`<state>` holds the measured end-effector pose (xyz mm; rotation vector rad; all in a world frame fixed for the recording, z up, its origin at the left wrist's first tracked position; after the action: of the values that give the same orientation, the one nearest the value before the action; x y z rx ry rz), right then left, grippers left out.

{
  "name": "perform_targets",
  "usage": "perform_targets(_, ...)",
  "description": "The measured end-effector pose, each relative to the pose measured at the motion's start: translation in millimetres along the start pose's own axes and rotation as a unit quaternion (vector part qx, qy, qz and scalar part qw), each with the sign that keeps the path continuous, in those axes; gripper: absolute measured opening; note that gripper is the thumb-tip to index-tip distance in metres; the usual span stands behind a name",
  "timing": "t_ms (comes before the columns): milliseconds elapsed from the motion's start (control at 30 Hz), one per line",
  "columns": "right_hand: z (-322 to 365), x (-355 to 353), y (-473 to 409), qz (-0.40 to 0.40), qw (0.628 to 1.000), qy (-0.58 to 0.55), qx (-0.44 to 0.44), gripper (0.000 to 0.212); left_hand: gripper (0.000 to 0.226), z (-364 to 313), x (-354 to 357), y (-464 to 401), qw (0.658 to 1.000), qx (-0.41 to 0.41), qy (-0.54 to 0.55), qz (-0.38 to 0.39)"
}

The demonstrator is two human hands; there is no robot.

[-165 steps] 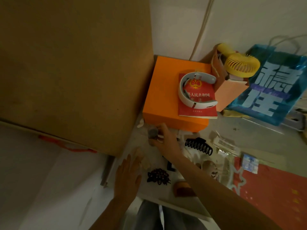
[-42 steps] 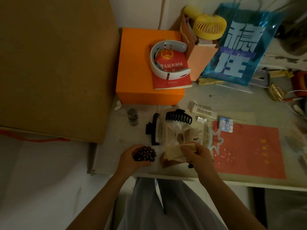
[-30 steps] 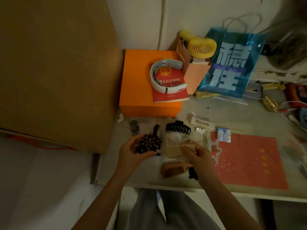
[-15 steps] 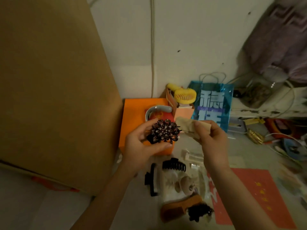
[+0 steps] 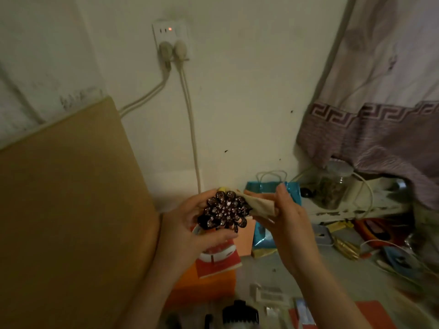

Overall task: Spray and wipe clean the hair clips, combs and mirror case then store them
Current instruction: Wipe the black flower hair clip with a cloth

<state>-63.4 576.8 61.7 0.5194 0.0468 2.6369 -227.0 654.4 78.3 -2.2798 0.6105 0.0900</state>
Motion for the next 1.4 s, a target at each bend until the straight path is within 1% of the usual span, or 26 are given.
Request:
perform_targets(33,2,-1,-2,0.009,1.000,-0.014,0.018,0.054,0.071,-1,-2,-4,1.000,-0.003,-0.007,0.003)
perform_targets(67,7,-1,-3,0.018,0.999,-0.025,0.025,0.054,0.072,-2,-2,-8,1.000,-0.006,-0.011,0.007)
perform_targets(200,25,3,-1,0.055,0.998,-0.028,0.014,0.032,0.078,-14,0,-22,1.000,0.010,-0.003,0.021)
perform_targets(267,30,5,1,0.074,0.997,-0.025,0.009,0.026,0.078,-23,3,-28,1.000,0.020,0.002,0.022)
perform_targets(467,38,11,3,0.124,0.992,-0.009,0.015,0.036,0.083,-38,11,-43,0.998,0.043,0.008,0.039)
perform_targets(567,42,9,1,0.108,0.994,-0.014,0.013,0.034,0.081,-47,13,-51,0.996,0.066,0.005,0.053)
perform_targets(700,51,8,-3,0.091,0.994,-0.060,0.000,0.026,0.086,-59,17,-60,0.994,0.084,0.010,0.072)
perform_targets(800,58,8,-4,0.075,0.993,-0.086,-0.003,0.023,0.085,-63,21,-66,0.994,0.078,0.016,0.070)
perform_targets(967,65,11,-6,0.072,0.987,-0.141,0.009,0.022,0.070,-63,18,-72,0.997,0.051,0.045,0.031)
perform_targets(1067,71,9,-7,0.055,0.988,-0.146,0.008,0.025,0.050,-59,13,-75,0.993,0.014,0.113,0.002)
perform_targets(1133,74,9,-7,0.049,0.988,-0.144,0.008,0.026,0.040,-59,12,-77,0.991,0.004,0.133,0.002)
perform_targets(1300,79,11,-3,0.064,0.987,-0.148,0.013,0.025,0.037,-62,9,-79,0.986,-0.016,0.168,-0.012)
perform_targets(1400,81,7,-4,0.051,0.991,-0.122,0.005,0.025,0.036,-65,9,-80,0.985,-0.011,0.170,-0.012)
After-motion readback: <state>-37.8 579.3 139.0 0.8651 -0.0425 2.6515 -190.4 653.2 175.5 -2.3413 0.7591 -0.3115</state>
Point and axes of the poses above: each hand's wrist, its own y-axis away from the middle knuckle, its own x-axis out of the palm, z = x × y, the point moved 8 cm from there along -y, towards the middle knuckle, and after that the axes turned 15 degrees about x, right-handed, at the moved point
